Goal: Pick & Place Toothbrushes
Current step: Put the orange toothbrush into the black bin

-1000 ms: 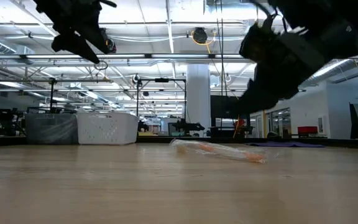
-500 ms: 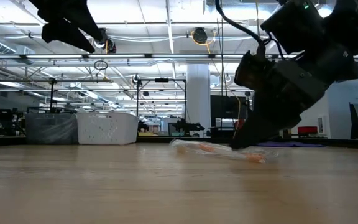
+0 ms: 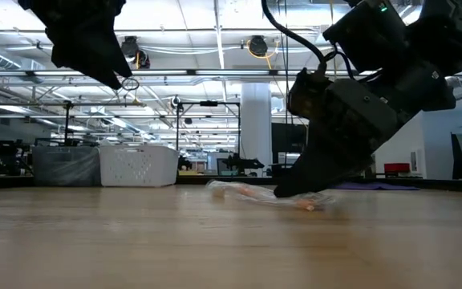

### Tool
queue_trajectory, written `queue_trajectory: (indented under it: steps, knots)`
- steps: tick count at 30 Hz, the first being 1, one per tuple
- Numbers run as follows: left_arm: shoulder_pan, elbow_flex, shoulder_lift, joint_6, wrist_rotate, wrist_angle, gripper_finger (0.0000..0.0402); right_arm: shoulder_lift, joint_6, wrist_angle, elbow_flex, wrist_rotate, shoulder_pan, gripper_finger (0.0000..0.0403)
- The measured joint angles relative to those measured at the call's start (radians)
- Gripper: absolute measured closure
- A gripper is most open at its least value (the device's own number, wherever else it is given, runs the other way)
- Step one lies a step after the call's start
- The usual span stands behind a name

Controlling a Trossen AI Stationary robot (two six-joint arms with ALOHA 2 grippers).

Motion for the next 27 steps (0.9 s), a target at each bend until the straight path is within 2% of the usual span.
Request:
queue_trajectory:
  steps: [2,5,7,15,18,21,27]
  knots:
    - [-0.003,0.000,0.019,-0.007,0.001,0.000,0.0158,0.001,0.027,-0.041,0.003,0.001,0.000,0.0324]
    - [-0.007,0.000,0.040,-0.011,0.001,0.000,0.0158,0.002,0.071,-0.103,0.003,-0.007,0.000,0.0377]
    - [-0.007,0.000,0.051,-0.018,0.001,0.000,0.0158,0.003,0.073,-0.120,0.003,-0.006,0.000,0.0394]
    - [-0.006,0.000,0.061,-0.035,0.001,0.003,0.0158,-0.046,0.040,-0.128,0.002,0.012,0.000,0.0403]
    - [-0.007,0.000,0.061,-0.045,0.001,0.003,0.0158,-0.124,-0.006,-0.175,-0.005,0.036,0.000,0.0403]
    - [-0.006,0.000,0.061,-0.052,0.001,0.018,0.0158,-0.233,-0.043,-0.233,-0.004,0.107,-0.002,0.0403]
    - [-0.006,0.000,0.061,0.004,0.001,0.159,0.0158,-0.436,-0.132,-0.291,-0.002,0.234,0.009,0.0403]
